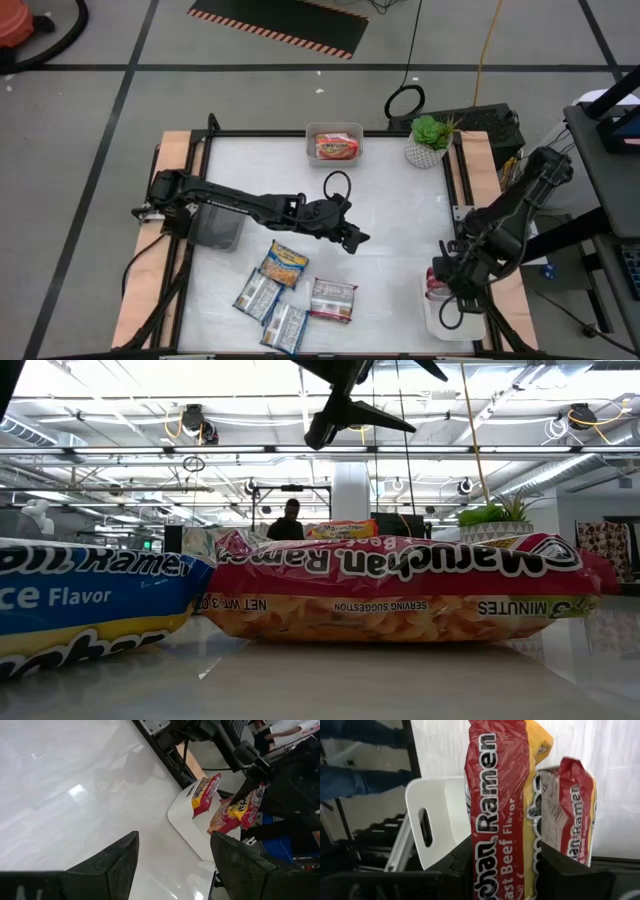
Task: Sort Maruchan noodles
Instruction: Put the top red noodle pack into the white bin, then put the red noodle pack into the white bin
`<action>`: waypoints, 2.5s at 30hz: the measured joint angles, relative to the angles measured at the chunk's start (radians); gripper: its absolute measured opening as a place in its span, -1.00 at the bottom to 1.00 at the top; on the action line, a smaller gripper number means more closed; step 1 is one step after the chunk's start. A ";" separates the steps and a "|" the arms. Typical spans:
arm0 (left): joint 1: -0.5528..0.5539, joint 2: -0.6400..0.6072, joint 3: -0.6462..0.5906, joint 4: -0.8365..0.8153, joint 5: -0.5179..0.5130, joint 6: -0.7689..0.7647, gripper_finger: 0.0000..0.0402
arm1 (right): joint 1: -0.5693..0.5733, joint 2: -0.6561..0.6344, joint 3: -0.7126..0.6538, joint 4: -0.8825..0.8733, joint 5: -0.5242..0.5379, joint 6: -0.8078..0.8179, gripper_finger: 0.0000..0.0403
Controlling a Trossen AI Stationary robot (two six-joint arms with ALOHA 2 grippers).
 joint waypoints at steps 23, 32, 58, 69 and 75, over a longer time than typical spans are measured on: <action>-0.003 0.000 0.000 0.000 -0.001 -0.015 0.25 | 0.102 0.000 -0.026 -0.051 0.108 0.030 -0.43; -0.003 0.000 0.000 0.000 0.008 -0.019 0.25 | 0.113 0.000 -0.152 0.081 0.042 0.114 -0.43; -0.003 0.000 0.000 -0.001 0.013 -0.059 0.25 | 0.113 -0.015 -0.233 0.101 0.133 0.115 -0.03; -0.010 0.000 0.000 0.032 0.146 -0.067 0.25 | 0.113 -0.128 -0.139 0.018 0.136 0.155 0.09; -0.057 0.000 0.000 0.034 0.204 -0.005 0.25 | 0.112 -0.205 -0.090 -0.081 0.171 0.151 0.09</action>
